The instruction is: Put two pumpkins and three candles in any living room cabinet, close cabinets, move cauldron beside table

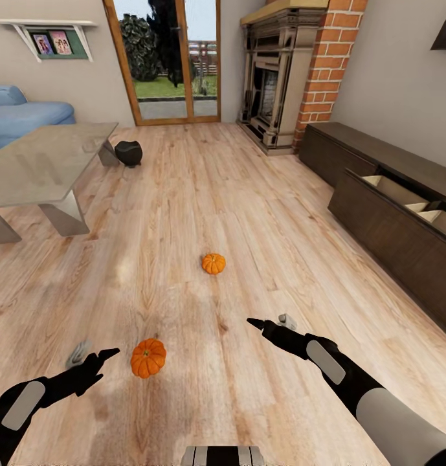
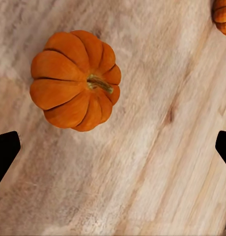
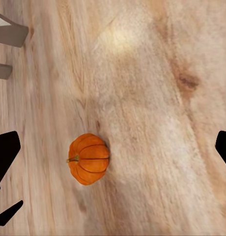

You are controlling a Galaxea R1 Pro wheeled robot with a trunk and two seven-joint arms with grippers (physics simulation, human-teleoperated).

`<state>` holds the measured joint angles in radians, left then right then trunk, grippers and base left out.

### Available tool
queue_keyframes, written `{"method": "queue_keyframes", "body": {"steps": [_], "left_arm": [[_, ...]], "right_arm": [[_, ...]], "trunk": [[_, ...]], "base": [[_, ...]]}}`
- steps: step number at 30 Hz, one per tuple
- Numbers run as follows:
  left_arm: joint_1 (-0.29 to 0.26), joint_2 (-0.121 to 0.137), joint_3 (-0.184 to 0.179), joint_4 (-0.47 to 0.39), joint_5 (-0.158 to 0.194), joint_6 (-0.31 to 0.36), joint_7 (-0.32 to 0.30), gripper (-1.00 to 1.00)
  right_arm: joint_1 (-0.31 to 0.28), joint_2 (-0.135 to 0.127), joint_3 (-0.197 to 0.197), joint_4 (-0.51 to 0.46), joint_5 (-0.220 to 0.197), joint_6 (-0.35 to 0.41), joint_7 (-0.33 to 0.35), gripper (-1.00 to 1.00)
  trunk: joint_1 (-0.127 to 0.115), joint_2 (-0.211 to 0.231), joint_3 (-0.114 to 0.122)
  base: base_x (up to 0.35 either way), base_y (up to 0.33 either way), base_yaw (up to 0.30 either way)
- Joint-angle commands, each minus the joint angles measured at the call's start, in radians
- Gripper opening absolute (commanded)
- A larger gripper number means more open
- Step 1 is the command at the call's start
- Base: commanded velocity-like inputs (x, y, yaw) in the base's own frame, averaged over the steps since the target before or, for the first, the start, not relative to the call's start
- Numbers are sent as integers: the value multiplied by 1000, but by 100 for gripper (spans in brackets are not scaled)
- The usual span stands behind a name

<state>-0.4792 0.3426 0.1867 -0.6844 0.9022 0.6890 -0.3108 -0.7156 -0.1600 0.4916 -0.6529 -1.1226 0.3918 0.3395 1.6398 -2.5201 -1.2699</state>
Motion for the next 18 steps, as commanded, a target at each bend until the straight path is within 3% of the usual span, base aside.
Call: {"method": "queue_keyframes", "body": {"steps": [1,13,18], "left_arm": [[0,0,4,0,1,7,-2,100],[0,0,4,-9,2,9,-9,100],[0,-8,0,-20,-8,8,-103,100]], "right_arm": [[-1,-1,4,0,-6,1,1,100],[-1,-1,4,1,-5,2,-3,100],[-1,-1,3,1,-6,5,-2,100]], "trunk": [[0,-1,-5],[6,-3,-51],[8,-5,-70]], "base": [[0,0,0],[0,0,0],[0,0,0]]}}
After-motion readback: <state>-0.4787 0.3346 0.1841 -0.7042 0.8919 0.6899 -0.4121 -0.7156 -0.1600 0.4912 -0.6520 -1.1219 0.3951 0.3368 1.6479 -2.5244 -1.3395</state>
